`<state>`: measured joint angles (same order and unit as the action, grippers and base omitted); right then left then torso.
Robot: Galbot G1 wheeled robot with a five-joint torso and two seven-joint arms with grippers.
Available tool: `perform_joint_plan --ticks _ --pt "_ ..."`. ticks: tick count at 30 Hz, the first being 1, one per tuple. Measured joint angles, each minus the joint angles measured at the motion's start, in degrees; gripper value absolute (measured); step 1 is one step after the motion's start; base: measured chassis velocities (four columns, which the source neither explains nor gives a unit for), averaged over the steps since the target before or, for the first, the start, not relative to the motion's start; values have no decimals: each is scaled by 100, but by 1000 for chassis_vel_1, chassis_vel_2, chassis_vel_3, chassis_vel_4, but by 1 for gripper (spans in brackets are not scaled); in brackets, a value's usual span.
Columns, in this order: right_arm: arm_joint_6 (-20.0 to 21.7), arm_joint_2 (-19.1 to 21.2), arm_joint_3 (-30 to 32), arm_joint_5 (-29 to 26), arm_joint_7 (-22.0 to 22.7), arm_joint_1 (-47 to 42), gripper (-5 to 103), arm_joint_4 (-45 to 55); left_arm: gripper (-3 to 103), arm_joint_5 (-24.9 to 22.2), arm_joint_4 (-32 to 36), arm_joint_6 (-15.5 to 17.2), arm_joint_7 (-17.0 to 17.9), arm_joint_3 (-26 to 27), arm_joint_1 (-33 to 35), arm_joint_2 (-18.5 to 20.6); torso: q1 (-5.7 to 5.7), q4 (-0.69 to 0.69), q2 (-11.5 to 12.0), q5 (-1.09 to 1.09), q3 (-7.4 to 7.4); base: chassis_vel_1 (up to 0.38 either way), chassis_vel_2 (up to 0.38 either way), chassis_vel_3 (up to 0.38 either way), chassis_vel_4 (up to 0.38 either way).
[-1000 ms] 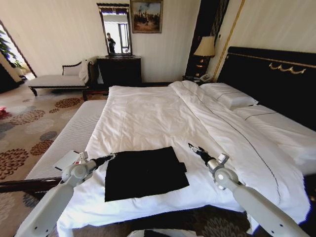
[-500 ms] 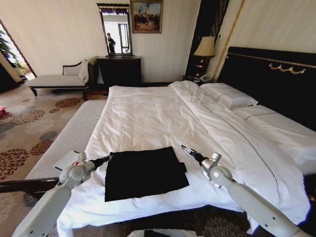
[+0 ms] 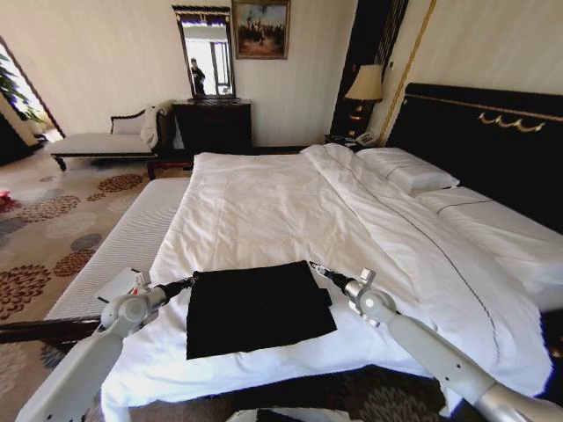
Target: Fold the clothes on the bed.
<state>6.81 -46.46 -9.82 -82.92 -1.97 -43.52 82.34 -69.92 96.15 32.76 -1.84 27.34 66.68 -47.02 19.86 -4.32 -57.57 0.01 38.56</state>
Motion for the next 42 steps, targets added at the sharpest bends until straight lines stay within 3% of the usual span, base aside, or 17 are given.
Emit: perform_joint_plan --ticks 7,11,15,18,21,24,27,30,34,36,39,42 --pt "64 -166 -385 -52 -707 359 100 -243 1 84 66 -20 7 31 73 15 0 1 0 -1 0 0 0 0 0" --pt "130 -191 -515 34 -891 392 103 -301 1 90 94 -26 12 36 77 22 1 0 0 -1 0 0 0 0 0" --pt "139 -194 -560 71 -935 391 98 -304 1 89 112 -31 14 36 65 47 0 0 0 -1 0 0 0 0 0" --pt "141 -196 -587 77 -990 382 90 -304 1 90 125 -39 16 37 60 62 0 0 0 -1 0 0 0 0 0" --pt "134 -222 -601 93 -1105 378 73 -333 1 94 135 -47 18 40 58 71 0 0 0 -1 0 0 0 0 0" --pt "100 -240 -604 96 -1136 378 67 -348 1 95 140 -52 19 47 56 78 1 0 0 -1 0 0 0 0 0" --pt "11 -259 -609 99 -1168 378 51 -360 1 108 153 -67 20 60 66 78 0 0 0 -1 0 0 0 0 0" --pt "-54 -270 -609 108 -1169 378 45 -368 1 128 156 -78 20 67 78 76 0 1 0 -1 0 0 0 0 0" --pt "-142 -280 -606 157 -1155 380 24 -395 1 157 159 -99 20 72 88 59 0 0 0 -1 0 0 0 0 0" --pt "-149 -278 -601 160 -1152 378 24 -394 1 158 159 -103 20 72 88 57 0 1 0 0 0 0 0 0 0" --pt "-199 -256 -549 198 -1141 339 8 -383 1 160 163 -123 20 75 81 48 0 0 0 0 0 0 0 0 0" --pt "-234 -248 -520 222 -1133 318 3 -379 1 160 164 -132 19 76 72 47 0 0 0 0 0 0 0 0 0"
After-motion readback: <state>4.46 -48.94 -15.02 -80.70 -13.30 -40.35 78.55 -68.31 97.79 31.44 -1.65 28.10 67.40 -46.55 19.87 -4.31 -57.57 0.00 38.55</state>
